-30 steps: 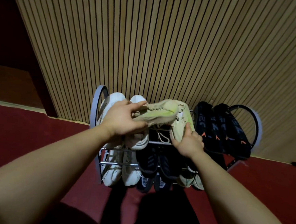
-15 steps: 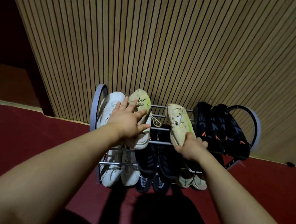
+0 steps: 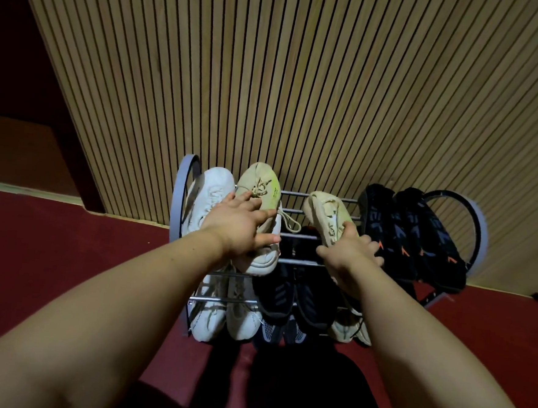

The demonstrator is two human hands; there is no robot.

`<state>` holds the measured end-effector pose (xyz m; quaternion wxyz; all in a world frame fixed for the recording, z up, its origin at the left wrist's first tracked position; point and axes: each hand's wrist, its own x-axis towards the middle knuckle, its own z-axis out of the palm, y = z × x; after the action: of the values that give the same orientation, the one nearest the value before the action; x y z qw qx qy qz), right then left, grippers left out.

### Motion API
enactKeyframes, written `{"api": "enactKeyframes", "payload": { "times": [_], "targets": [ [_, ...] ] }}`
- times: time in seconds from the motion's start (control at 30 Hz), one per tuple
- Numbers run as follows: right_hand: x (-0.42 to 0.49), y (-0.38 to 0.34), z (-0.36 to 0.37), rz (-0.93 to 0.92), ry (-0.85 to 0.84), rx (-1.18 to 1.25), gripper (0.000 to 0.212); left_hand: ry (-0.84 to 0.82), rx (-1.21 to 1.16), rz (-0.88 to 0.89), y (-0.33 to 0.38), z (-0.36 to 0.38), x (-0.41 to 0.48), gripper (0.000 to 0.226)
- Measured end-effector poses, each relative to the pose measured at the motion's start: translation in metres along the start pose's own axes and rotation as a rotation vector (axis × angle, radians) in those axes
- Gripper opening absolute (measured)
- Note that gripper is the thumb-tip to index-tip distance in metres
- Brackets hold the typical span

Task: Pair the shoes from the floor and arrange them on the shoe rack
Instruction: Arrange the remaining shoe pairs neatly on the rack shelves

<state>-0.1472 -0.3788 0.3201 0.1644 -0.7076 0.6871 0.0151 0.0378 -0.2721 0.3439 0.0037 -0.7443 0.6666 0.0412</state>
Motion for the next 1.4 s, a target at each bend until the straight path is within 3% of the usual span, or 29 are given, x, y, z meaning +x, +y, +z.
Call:
{"api": "enactKeyframes", "payload": {
  "times": [0.17, 0.3, 0.43, 0.6, 0.67, 0.77, 0.83, 0.9, 1.0, 1.1, 1.3, 1.4],
  "targets": [
    [-0.002, 0.016, -0.025, -0.169, 0.005, 0.198, 0.081, -0.011, -0.093, -0.015, 0.000, -0.002, -0.002, 0.083],
    [-0.015, 0.012, -0.052, -0.492, 0.090, 0.095, 0.085, 0.064, -0.368, -0.043, -0.004, -0.019, -0.010, 0.109],
    [-0.022, 0.008, -0.078, -0.794, 0.079, 0.035, 0.089, 0.188, -0.341, -0.016, -0.009, -0.052, -0.006, 0.118],
    [-0.032, -0.004, -0.094, -1.009, 0.102, -0.050, 0.096, 0.006, -0.285, 0.192, -0.021, -0.088, 0.001, 0.110],
    [-0.031, -0.011, -0.094, -1.038, 0.161, -0.151, 0.101, -0.009, -0.282, 0.201, -0.027, -0.085, -0.003, 0.103],
    [-0.022, -0.024, -0.083, -0.914, 0.316, -0.229, 0.104, 0.214, -0.357, 0.093, -0.033, -0.072, -0.017, 0.092],
    [-0.024, -0.035, -0.071, -0.689, 0.374, -0.020, 0.097, 0.422, -0.466, -0.092, -0.036, -0.059, -0.029, 0.087],
    [-0.031, -0.047, -0.054, -0.575, 0.244, 0.204, 0.094, 0.536, -0.503, -0.336, -0.035, -0.046, -0.037, 0.089],
    [-0.042, -0.063, -0.018, -0.672, -0.148, 0.295, 0.098, 0.344, -0.360, -0.597, -0.025, -0.031, -0.039, 0.096],
    [-0.056, -0.074, 0.010, -0.697, -0.320, 0.310, 0.098, 0.169, -0.344, -0.631, -0.019, -0.022, -0.039, 0.091],
    [-0.057, -0.075, 0.024, -0.714, -0.107, 0.417, 0.078, 0.102, -0.391, -0.607, -0.022, -0.013, -0.048, 0.077],
    [-0.044, -0.059, 0.009, -0.704, -0.092, 0.620, 0.064, 0.150, -0.378, -0.568, -0.018, -0.003, -0.055, 0.062]
  ]
}}
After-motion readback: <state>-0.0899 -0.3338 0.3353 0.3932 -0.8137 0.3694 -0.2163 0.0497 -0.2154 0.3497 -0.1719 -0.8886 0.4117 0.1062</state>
